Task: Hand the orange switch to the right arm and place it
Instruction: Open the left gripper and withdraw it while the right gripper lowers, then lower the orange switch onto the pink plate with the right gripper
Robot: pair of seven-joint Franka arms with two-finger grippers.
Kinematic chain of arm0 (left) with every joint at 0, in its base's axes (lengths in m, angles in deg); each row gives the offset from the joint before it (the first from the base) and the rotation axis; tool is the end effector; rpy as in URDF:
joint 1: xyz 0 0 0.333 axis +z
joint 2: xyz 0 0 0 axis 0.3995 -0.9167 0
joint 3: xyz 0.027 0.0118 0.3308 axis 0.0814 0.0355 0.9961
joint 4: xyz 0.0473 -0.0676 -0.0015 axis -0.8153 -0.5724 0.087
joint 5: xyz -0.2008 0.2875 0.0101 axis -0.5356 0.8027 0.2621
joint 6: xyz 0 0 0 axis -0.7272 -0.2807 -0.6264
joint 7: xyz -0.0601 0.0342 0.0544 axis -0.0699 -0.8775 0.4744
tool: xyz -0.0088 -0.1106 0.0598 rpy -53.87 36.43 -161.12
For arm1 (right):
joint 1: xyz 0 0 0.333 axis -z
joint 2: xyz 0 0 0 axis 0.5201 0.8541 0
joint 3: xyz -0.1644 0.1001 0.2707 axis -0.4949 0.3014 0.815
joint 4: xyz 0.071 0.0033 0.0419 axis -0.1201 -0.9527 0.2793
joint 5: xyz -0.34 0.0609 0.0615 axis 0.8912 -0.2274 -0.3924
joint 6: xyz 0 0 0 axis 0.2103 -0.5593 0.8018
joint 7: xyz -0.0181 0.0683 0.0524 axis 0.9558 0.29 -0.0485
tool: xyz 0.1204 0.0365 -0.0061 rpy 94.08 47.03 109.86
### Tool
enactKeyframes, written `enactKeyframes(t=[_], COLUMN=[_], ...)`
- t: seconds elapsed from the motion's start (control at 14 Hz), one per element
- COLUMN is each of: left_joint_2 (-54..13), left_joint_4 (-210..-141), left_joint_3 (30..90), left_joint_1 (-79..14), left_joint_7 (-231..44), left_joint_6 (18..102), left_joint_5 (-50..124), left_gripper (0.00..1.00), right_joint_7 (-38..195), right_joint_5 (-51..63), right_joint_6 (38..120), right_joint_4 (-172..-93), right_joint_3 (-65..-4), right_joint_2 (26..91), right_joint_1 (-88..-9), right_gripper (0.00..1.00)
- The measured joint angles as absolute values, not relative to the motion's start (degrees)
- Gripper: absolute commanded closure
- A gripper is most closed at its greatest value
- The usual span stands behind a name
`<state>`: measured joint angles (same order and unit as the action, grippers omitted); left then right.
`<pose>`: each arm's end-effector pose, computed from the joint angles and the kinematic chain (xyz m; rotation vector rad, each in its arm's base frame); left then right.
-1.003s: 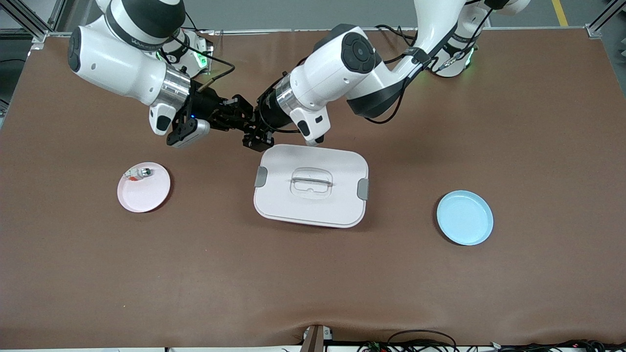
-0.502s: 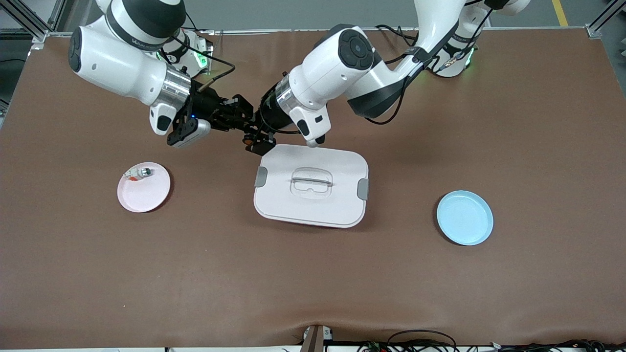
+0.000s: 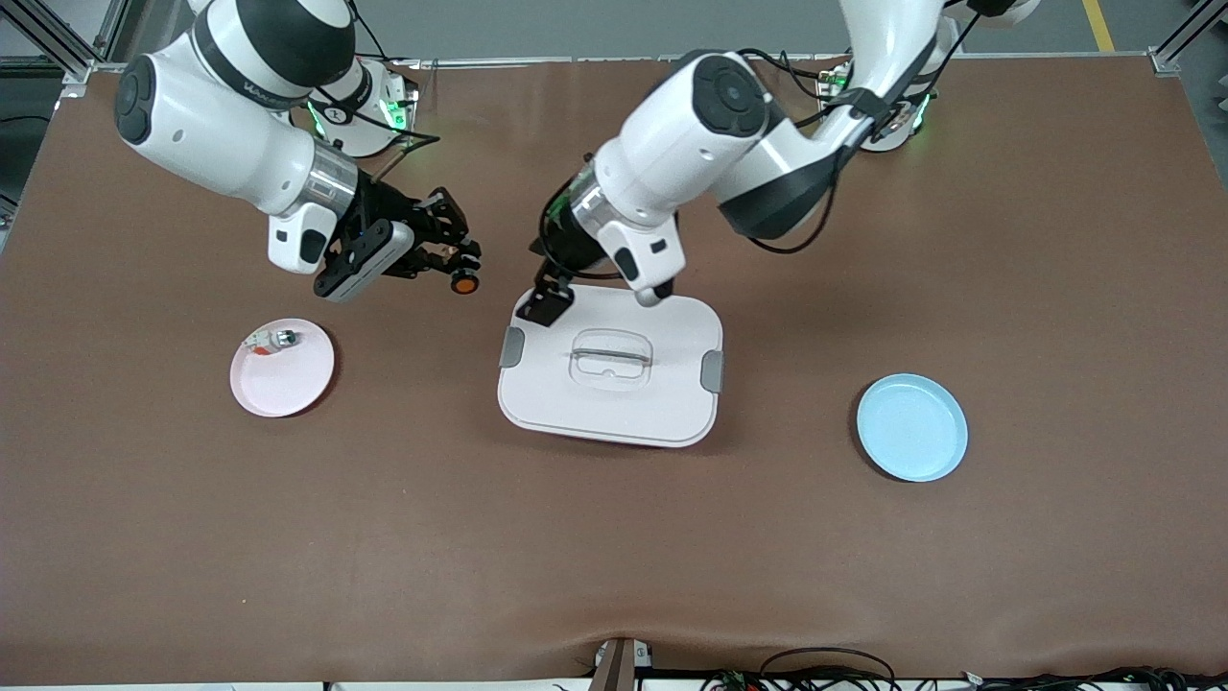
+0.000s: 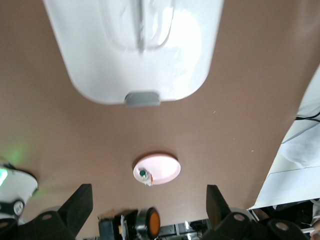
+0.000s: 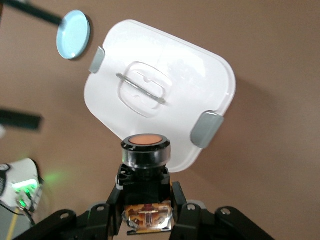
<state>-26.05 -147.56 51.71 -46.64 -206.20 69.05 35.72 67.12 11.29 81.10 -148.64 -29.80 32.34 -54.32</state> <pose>0.5201 -0.4920 0.5299 2.0057 1.6792 -0.4487 0.4648 0.2279 0.5139 -2.5693 -0.5723 -0.1021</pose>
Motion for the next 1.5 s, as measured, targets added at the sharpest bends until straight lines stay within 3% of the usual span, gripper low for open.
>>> enactKeyframes(t=[0.57, 1.07, 1.5], left_joint_2=[-21.0, -16.6, -12.8], left_joint_4=[-147.4, -147.5, -147.8], left_joint_3=[52.0, 52.4, 53.9], left_joint_1=[-35.7, -20.8, -17.9], left_joint_7=[-174.6, -143.4, -128.0], left_joint_6=[53.3, 38.2, 31.4], left_joint_5=[48.6, 52.7, 57.5], left_gripper=[0.00, 0.00, 0.00], right_joint_7=[42.7, 24.4, 10.7], right_joint_5=[27.9, 40.1, 43.5], right_joint_6=[77.5, 77.2, 87.4], right_joint_4=[-148.6, -150.1, -158.1], right_joint_3=[-30.2, -30.3, -30.3], right_joint_2=[32.3, 32.4, 33.4], right_joint_1=[-48.0, -42.8, -37.2], right_gripper=[1.00, 1.00, 1.00])
